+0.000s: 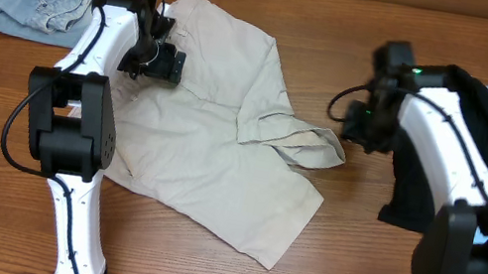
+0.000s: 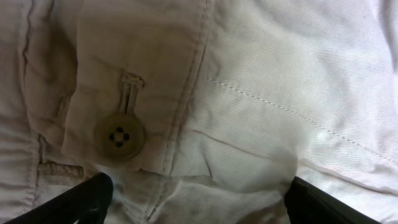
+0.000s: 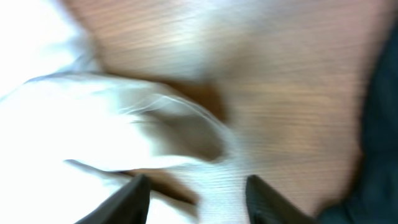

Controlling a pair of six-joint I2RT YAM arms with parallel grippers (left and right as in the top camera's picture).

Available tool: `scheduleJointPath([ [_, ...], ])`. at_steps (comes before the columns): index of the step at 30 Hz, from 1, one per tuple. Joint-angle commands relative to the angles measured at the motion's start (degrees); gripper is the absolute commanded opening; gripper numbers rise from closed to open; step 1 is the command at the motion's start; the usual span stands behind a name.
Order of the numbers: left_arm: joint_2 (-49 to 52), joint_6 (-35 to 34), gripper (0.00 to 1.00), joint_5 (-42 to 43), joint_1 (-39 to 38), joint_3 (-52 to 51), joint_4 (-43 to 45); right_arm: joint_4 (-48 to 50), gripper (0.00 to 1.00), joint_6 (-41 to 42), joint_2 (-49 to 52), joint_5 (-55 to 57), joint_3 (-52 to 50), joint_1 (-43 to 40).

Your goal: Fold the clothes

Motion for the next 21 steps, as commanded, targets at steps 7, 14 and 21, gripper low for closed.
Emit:
scheduleJointPath([
  [7, 2.3, -0.2, 0.91, 0.0, -0.4, 0.3, 0.7, 13.7, 0.79, -5.6, 0.0, 2.7, 1.6, 17.9],
  [14, 2.3, -0.3, 0.91, 0.0, -0.4, 0.3, 0.8, 18.8, 0.83, -5.4, 6.8, 6.6, 1.6, 23.0],
  [21, 2.3, -0.6, 0.91, 0.0, -0.4, 0.3, 0.8, 19.4, 0.68, -2.7, 10.4, 6.6, 1.6, 23.6],
])
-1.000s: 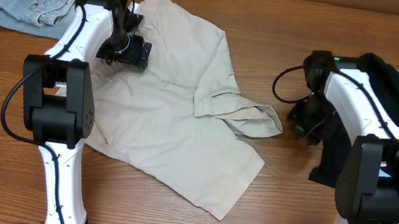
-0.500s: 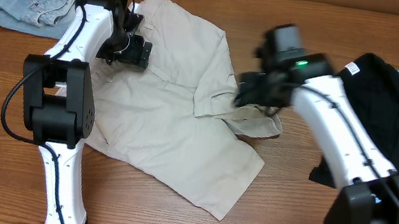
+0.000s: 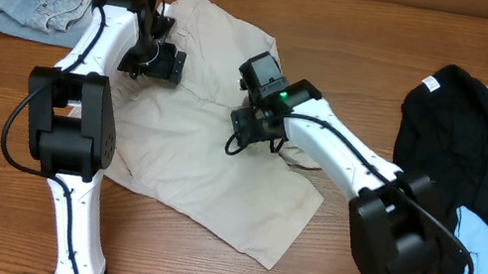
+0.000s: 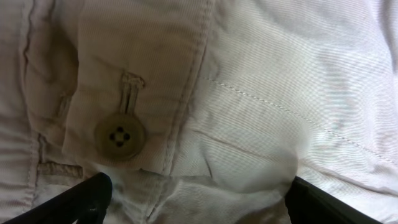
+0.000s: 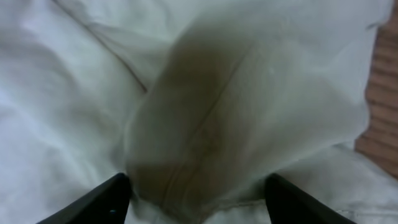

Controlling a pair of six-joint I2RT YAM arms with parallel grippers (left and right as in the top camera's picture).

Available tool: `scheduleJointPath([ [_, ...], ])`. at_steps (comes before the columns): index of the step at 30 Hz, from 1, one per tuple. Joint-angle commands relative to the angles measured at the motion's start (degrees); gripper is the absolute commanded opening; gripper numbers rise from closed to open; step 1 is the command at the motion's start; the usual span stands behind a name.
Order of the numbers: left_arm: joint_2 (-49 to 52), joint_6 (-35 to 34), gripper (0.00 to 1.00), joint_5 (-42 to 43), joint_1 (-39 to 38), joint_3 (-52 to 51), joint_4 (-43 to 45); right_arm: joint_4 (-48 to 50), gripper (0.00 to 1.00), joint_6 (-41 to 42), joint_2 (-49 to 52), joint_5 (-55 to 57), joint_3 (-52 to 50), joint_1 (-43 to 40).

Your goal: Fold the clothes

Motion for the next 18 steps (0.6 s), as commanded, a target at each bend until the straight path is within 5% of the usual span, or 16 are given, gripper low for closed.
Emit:
scheduleJointPath([
  [1, 2.3, -0.4, 0.91, 0.0, -0.4, 0.3, 0.7, 0.4, 0.63, 3.1, 0.0, 3.2, 0.9, 0.0],
  [6, 2.3, -0.4, 0.91, 0.0, -0.4, 0.3, 0.7, 0.1, 0.40, 6.6, -1.0, 6.6, 1.0, -1.3],
  [11, 2.3, -0.4, 0.91, 0.0, -0.4, 0.3, 0.8, -0.2, 0.04, 9.2, -4.3, 7.0, 1.0, -4.7],
  [18, 2.3, -0.4, 0.90, 0.0, -0.4, 0.3, 1.1, 4.2, 0.04, 8.8, -7.7, 6.5, 0.9, -17.0],
])
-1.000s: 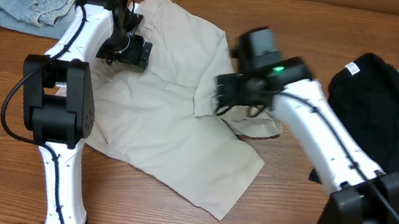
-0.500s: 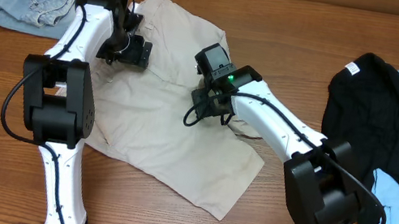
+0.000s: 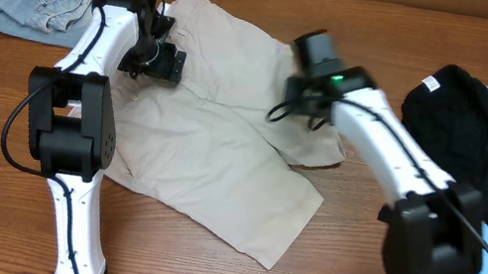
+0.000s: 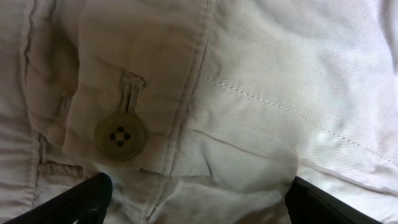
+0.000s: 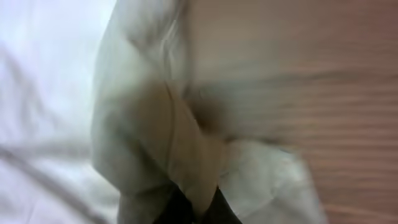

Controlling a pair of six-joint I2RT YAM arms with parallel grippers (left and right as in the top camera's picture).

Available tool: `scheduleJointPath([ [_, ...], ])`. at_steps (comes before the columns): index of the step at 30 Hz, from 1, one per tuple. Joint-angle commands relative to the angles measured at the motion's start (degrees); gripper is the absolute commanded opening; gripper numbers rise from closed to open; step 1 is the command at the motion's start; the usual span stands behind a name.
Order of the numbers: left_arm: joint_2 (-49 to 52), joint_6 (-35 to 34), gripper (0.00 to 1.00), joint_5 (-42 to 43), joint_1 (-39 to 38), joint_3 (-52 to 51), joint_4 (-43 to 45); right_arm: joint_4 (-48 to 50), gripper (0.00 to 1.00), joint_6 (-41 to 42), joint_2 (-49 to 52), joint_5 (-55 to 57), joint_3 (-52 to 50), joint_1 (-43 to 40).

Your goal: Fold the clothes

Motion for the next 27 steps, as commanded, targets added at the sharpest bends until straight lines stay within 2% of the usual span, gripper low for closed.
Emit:
scheduleJointPath([
  [1, 2.3, -0.4, 0.90, 0.0, -0.4, 0.3, 0.9, 3.6, 0.04, 0.1, -2.4, 0.5, 0.9, -7.7],
  [3, 2.3, -0.4, 0.90, 0.0, -0.4, 0.3, 0.9, 6.2, 0.04, 0.1, -2.0, 0.5, 0.9, -10.7],
  [4, 2.3, -0.4, 0.90, 0.0, -0.4, 0.3, 1.0, 7.6, 0.10, 0.1, -1.8, 0.5, 0.9, -12.1],
  [5, 2.3, -0.4, 0.90, 0.0, -0.4, 0.3, 1.1, 8.9, 0.21, 0.2, -1.7, 0.5, 0.9, -13.5],
  [8, 2.3, -0.4, 0.91, 0.0, -0.4, 0.3, 1.3, 10.8, 0.65, 1.9, -1.6, 0.1, 0.9, -17.5],
  [9, 2.3, -0.4, 0.91, 0.0, -0.4, 0.3, 1.3, 10.5, 0.75, 2.0, -1.6, -0.9, 0.9, -18.4],
  [10, 2.3, -0.4, 0.92, 0.0, -0.4, 0.5, 1.3, 10.1, 0.81, 2.0, -1.6, -2.1, 0.9, -19.1],
  [13, 2.3, -0.4, 0.92, 0.0, -0.3, 3.8, -2.2, 7.7, 0.91, 2.1, -2.4, -6.7, 0.9, -20.7],
  [16, 2.3, -0.7, 0.92, 0.0, 0.2, 12.0, -9.3, 4.7, 0.95, 2.0, -5.3, -9.7, 0.9, -21.1],
  [21, 2.3, -2.1, 0.93, 0.0, 1.2, 33.8, -24.6, -0.8, 0.97, 2.0, -13.2, -12.5, 0.9, -19.6],
  [26, 2.3, -3.4, 0.96, 0.0, 1.6, 56.5, -36.9, -9.7, 0.98, 2.0, -21.2, -14.2, 0.9, -16.5],
  [27, 2.3, -3.6, 0.96, 0.0, 1.6, 63.5, -40.7, -13.2, 0.98, 2.1, -22.7, -15.0, 0.9, -15.5],
])
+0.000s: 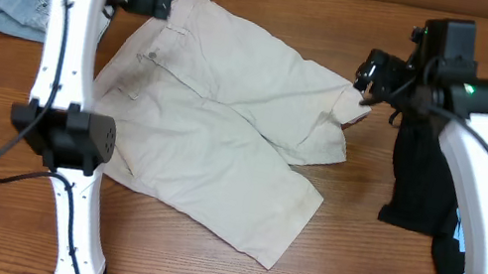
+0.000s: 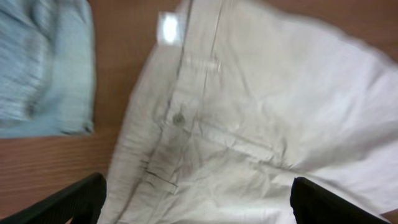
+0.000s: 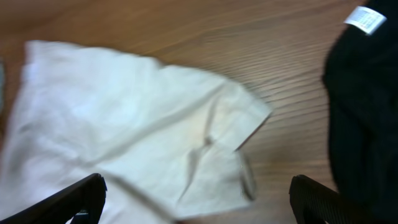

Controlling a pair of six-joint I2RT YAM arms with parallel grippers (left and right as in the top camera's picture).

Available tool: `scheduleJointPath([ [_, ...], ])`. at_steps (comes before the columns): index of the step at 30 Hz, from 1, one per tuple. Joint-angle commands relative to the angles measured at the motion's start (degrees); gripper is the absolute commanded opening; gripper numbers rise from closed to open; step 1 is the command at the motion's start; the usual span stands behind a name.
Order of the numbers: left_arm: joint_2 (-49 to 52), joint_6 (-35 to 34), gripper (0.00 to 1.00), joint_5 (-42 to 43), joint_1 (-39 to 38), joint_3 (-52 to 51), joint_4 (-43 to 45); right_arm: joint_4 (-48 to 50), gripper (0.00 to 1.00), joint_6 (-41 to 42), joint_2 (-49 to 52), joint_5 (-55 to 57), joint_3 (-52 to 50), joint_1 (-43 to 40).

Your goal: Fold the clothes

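Observation:
Beige shorts (image 1: 226, 124) lie spread flat mid-table, waistband to the upper left, one leg hem reaching right. My left gripper hangs open above the waistband corner; the left wrist view looks down from a height on the shorts (image 2: 249, 124) and their button (image 2: 179, 118), with nothing between the fingers. My right gripper (image 1: 370, 75) is open just beyond the right leg hem (image 3: 242, 124) and holds nothing.
Folded blue denim lies at the far left corner, also visible in the left wrist view as denim (image 2: 43, 68). A black garment (image 1: 431, 160) over a light blue one is piled at the right. Bare wooden table (image 1: 352, 267) shows in front.
The right gripper was shut on the shorts' leg over the middle; now it is open to the right, and the leg lies spread. The left gripper has risen off the waistband.
First the shorts' right leg lay folded back and the left gripper pressed by the button. The right gripper stood right of the shorts, then over the fold, then shut on it. Now the leg is flat and both grippers are open and clear.

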Motion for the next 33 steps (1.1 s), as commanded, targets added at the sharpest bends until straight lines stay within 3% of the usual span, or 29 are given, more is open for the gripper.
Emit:
scheduleJointPath([
  [1, -1.0, -2.0, 0.97, 0.0, 0.3, 14.6, -5.4, -6.2, 0.98, 0.6, -4.0, -3.1, 0.8, 2.6],
  [5, -4.2, -3.9, 0.96, 0.5, 0.0, 17.5, -5.4, -11.9, 0.98, 1.5, -3.6, -3.6, -0.2, 5.9],
  [8, -6.9, -4.3, 0.96, 0.0, 0.0, 17.5, -5.4, -10.1, 0.93, 2.9, -3.5, -3.6, -3.9, 8.7],
  [9, -7.6, -4.3, 0.95, -0.2, 0.0, 17.5, -5.4, -9.0, 0.82, 3.4, -3.5, -3.7, -5.5, 9.4],
  [12, -10.0, -4.3, 0.95, -1.2, 0.0, 17.5, -5.4, -2.7, 0.27, 3.5, -3.4, -6.2, -12.5, 12.2],
  [14, -11.4, -4.3, 0.95, -4.2, 0.0, 17.5, -5.4, 2.1, 0.06, 3.6, -2.6, -10.9, -17.6, 14.3],
  [23, -11.9, -4.3, 0.97, -5.7, 0.7, 14.8, -5.4, 0.1, 0.05, 4.1, 4.6, -12.8, -21.5, 17.9],
  [33, -11.8, -4.1, 0.96, -9.8, 0.7, 1.3, -2.7, -0.9, 0.05, 2.8, 14.6, -12.2, -21.5, 17.8],
])
